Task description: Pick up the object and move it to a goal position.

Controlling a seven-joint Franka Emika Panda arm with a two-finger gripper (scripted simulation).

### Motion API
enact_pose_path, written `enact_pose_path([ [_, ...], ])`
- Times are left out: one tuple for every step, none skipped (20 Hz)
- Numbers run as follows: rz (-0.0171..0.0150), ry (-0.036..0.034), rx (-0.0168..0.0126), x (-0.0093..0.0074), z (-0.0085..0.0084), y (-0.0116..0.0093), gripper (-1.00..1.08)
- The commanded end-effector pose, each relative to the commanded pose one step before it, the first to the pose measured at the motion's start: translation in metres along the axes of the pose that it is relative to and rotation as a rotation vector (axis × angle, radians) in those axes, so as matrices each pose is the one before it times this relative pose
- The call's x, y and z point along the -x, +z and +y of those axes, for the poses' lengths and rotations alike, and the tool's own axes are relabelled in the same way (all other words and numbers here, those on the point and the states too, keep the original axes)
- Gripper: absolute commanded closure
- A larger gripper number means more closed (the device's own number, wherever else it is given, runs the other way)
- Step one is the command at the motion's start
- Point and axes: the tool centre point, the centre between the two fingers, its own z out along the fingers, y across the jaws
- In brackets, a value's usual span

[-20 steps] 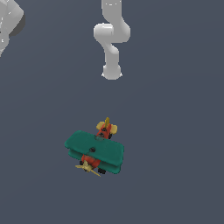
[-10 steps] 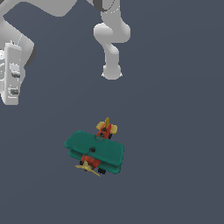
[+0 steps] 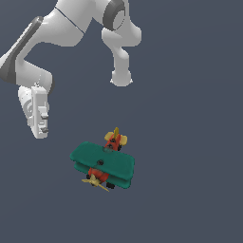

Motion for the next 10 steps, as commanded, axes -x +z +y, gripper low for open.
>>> enact_pose_path([
  [-0.00239,0.03254,0.00454,0.01912,0.02389,0.00704,-0.20],
  [-0.00159,0.01154,0.00236,0.00700,0.00863,0.00255,-0.20],
  [-0.00170,0.01081,0.00240,0.00668,0.00812,0.00242,-0.20],
  [-0.00177,0.01011,0.00241,0.00634,0.00763,0.00229,-0.20],
  [-0.00181,0.00940,0.00239,0.00599,0.00712,0.00215,-0.20],
  [-0.00181,0.00867,0.00233,0.00562,0.00660,0.00201,-0.20],
  [-0.00180,0.00801,0.00226,0.00524,0.00612,0.00186,-0.20],
  [-0.00173,0.00728,0.00215,0.00484,0.00559,0.00171,-0.20],
  [-0.00167,0.00667,0.00205,0.00447,0.00514,0.00158,-0.20],
  [-0.00159,0.00602,0.00191,0.00407,0.00465,0.00143,-0.20],
])
